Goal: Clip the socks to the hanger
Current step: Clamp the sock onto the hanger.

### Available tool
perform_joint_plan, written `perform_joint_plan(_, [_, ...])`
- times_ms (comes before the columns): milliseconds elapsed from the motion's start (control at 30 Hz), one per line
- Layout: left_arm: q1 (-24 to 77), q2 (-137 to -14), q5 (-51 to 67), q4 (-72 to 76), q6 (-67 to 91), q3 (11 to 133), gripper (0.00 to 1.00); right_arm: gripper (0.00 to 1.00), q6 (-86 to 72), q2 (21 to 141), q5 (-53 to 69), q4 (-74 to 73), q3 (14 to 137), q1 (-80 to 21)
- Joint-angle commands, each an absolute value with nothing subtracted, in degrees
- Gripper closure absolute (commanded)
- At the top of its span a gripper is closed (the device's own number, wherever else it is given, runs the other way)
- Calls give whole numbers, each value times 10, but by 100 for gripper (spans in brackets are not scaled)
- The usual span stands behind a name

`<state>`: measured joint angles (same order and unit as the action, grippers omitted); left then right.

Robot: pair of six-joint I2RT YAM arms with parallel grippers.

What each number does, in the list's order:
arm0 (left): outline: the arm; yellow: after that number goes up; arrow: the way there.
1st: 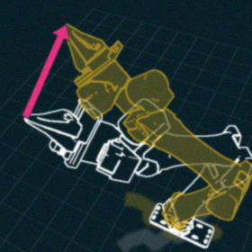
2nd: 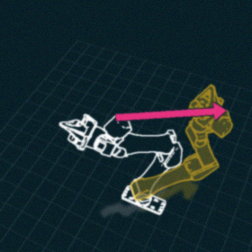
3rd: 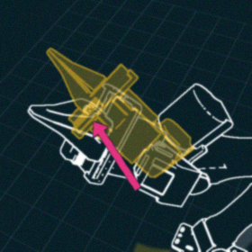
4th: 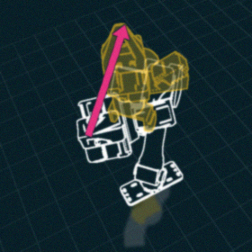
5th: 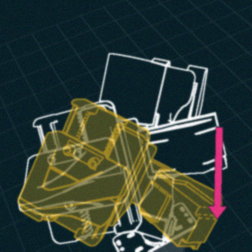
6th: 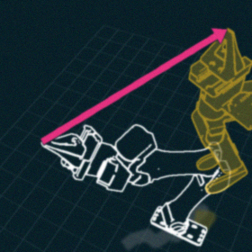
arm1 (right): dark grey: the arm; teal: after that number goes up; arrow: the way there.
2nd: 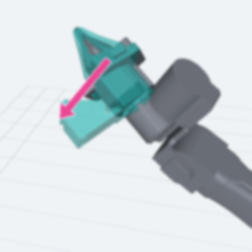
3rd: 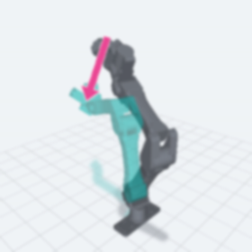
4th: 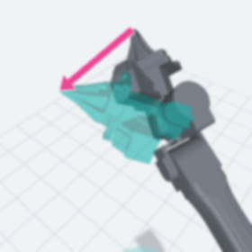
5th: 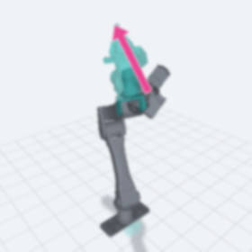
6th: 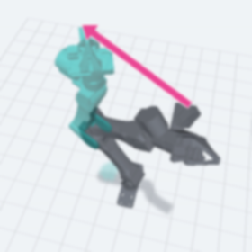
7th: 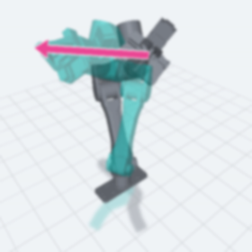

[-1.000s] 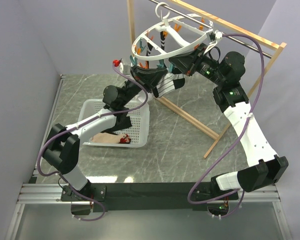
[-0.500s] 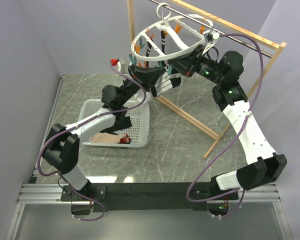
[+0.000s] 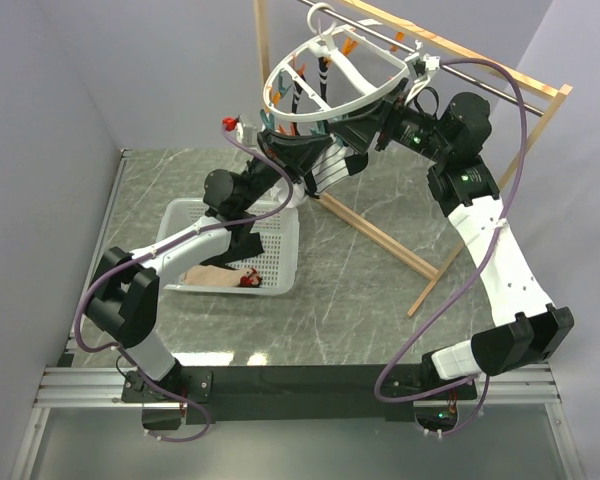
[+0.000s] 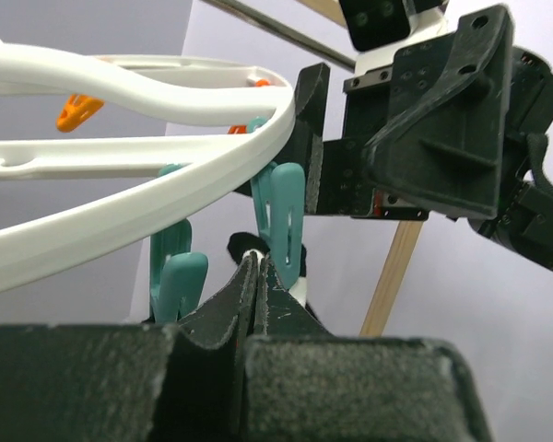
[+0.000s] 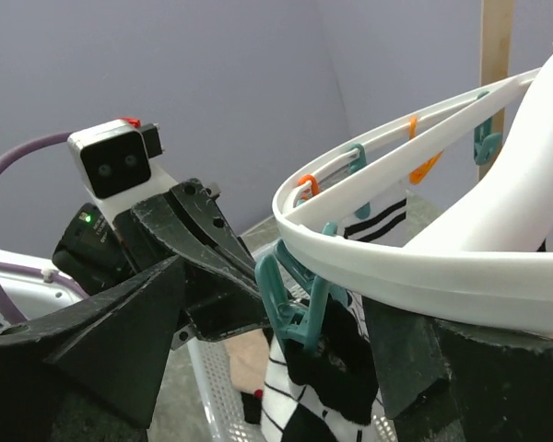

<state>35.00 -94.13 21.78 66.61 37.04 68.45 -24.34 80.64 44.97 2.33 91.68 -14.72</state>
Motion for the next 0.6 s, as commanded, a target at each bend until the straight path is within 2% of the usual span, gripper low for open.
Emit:
perform_joint_plan(0, [349,-943,224,654,359,703,99,16,-234,811,447,4,957,-142])
perform_joint_plan(167, [350,-936,211,618,352,693,98,15,-203,802,391,-78,966,-139])
perform_joint_plan(267, [350,-931,209,578,342,692,89,15,-183,794,382,-106,963,-137])
perform_joint_plan(300, [352,-928,208,570,339,690,83,15,-178,788,374,-113,965,-138])
perform_joint_plan(333, [352,-922,201,557,334,686,68,15,-174,786,370,-121,967,-137])
perform_joint_plan(400, [353,-914,196,547,329,678,50,15,-164,781,360,-144,975,-137])
perform_joint_plan(567, [353,-875,179,469,311,673,32,14,-152,753,349,-190,970,-137])
